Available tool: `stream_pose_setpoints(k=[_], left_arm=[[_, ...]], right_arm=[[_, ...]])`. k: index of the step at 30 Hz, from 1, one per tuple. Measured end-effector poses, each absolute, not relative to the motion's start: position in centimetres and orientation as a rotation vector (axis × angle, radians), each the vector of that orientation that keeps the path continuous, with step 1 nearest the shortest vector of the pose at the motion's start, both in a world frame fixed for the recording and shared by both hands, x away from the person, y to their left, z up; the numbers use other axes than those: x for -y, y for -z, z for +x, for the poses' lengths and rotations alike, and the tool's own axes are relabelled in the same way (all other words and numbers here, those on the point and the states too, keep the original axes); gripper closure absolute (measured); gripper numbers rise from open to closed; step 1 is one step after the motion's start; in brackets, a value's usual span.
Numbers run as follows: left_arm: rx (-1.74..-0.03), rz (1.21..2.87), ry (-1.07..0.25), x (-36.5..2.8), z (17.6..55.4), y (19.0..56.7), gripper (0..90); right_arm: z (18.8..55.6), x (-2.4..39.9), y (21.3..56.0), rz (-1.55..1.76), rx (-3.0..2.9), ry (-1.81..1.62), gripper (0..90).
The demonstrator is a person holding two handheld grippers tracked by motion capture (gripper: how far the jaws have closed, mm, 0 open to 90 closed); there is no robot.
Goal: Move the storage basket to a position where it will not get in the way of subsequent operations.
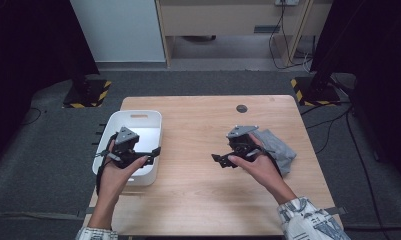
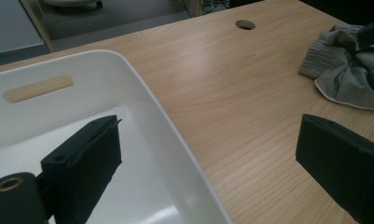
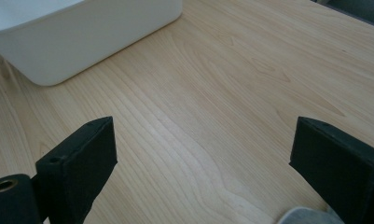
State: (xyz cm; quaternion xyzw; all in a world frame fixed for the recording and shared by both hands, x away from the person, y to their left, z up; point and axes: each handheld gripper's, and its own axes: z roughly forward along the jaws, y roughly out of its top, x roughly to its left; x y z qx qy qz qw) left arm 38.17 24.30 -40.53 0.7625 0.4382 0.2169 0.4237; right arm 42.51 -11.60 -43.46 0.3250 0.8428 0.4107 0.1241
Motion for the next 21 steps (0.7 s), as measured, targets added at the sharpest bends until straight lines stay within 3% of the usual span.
stream_pose_setpoints(k=[12,21], left_arm=[[-1.003,1.995,-0.505,-18.2,38.9,41.5,6.0],[-0.940,2.056,-0.462,-14.5,39.1,42.7,6.0]], right_arm=[[42.0,15.9,42.0,0.995,-2.381,-1.190,13.0],[42.5,18.8,41.5,1.035,-2.327,-1.203,12.5]])
